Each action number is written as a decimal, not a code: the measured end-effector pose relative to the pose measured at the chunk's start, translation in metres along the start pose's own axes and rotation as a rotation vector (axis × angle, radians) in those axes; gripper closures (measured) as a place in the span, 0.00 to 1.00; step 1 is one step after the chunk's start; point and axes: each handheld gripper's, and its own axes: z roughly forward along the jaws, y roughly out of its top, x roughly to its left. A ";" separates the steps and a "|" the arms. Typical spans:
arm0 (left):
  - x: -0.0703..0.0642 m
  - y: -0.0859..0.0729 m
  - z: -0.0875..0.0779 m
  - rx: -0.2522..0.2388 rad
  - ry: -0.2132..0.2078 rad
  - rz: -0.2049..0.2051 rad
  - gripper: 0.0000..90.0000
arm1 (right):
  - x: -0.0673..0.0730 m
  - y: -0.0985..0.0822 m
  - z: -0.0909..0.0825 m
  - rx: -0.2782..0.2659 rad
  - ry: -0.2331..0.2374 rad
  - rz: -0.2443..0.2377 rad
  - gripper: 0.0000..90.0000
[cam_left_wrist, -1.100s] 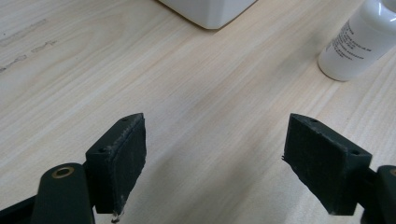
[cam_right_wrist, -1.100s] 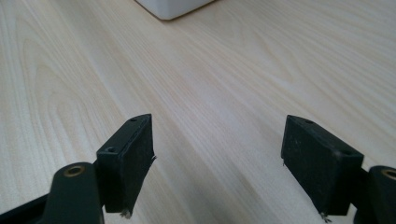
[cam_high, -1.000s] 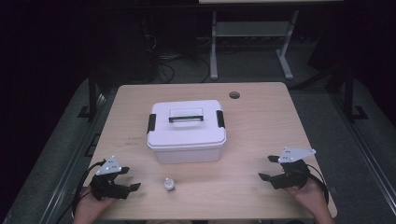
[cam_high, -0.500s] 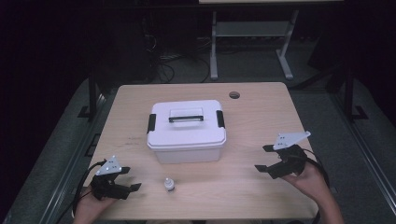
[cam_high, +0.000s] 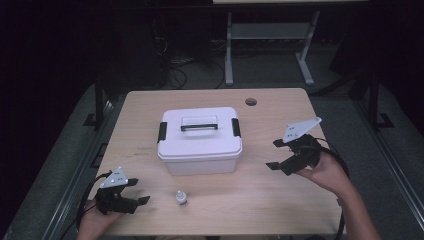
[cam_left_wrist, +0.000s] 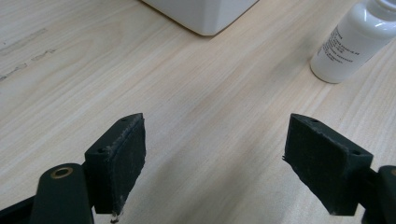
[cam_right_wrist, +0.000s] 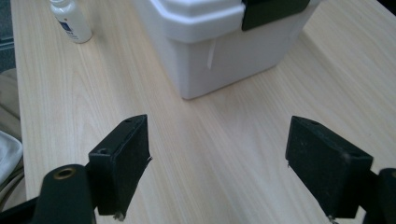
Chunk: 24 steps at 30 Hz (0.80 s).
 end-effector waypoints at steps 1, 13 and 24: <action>0.000 0.000 0.000 -0.001 0.000 -0.002 0.22 | -0.001 0.004 -0.001 0.001 0.002 -0.006 0.23; 0.001 0.000 -0.001 -0.008 -0.004 -0.005 0.22 | -0.009 0.040 -0.001 0.032 0.033 -0.071 0.23; 0.001 0.000 -0.002 -0.009 -0.008 -0.003 0.22 | -0.013 0.071 0.004 0.061 0.053 -0.119 0.23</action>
